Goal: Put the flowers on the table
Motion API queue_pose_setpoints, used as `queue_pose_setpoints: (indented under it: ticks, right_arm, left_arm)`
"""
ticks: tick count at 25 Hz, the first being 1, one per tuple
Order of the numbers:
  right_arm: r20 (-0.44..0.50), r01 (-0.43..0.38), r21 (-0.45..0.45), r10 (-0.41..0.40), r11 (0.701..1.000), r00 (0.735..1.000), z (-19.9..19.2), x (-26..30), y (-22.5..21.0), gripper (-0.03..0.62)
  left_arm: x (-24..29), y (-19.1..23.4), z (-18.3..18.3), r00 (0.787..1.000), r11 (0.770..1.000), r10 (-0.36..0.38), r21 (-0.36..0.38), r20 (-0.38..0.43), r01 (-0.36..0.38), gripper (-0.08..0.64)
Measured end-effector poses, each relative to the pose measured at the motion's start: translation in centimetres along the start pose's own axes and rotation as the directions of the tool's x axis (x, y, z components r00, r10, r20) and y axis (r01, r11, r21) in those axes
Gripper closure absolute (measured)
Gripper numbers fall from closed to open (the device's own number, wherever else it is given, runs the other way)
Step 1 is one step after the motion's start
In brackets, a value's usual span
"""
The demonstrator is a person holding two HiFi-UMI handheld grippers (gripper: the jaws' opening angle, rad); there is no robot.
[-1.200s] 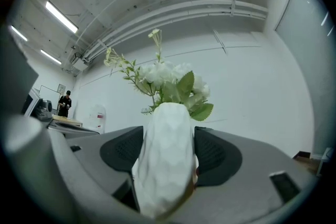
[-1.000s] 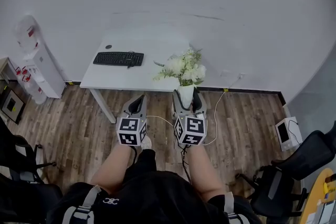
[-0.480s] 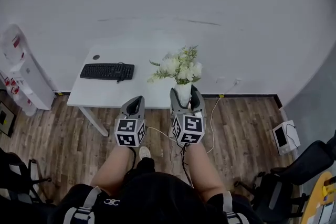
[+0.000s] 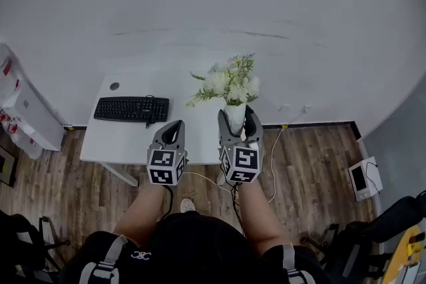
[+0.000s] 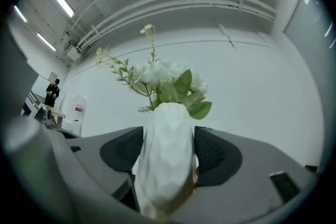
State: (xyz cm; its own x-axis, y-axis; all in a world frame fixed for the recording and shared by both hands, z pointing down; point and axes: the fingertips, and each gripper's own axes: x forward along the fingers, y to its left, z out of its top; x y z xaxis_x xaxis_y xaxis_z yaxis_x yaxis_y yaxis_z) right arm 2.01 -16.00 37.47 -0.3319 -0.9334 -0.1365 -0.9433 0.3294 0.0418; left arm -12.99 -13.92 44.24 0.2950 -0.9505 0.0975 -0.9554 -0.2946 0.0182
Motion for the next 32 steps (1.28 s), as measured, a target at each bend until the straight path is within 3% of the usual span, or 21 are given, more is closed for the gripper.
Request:
queue_pose_setpoints:
  ticks: [8, 14, 23, 32]
  right_arm:
    - [-0.010, 0.026, 0.019, -0.026, 0.999, 1.000, -1.8, 11.5, 0.8, 0.276]
    - [-0.030, 0.044, 0.009, -0.044, 0.999, 0.999, -3.0, 17.6, -0.2, 0.276]
    - [-0.057, 0.066, 0.046, -0.064, 0.997, 0.996, -5.3, 22.3, -3.6, 0.276]
    - [-0.074, 0.009, 0.050, -0.005, 0.999, 0.997, -7.2, 27.2, -8.3, 0.276]
  left_arm:
    - [9.1, 7.5, 0.5, 1.000, 1.000, -0.026, -0.009, -0.012, 0.025, 0.558]
    - [14.5, 10.5, 0.5, 0.998, 0.999, -0.049, -0.023, -0.029, 0.048, 0.558]
    - [18.8, 11.7, -1.1, 0.995, 0.998, -0.046, -0.038, -0.084, 0.043, 0.558]
    - [23.3, 11.2, -1.1, 0.992, 0.999, 0.026, -0.032, -0.120, -0.030, 0.558]
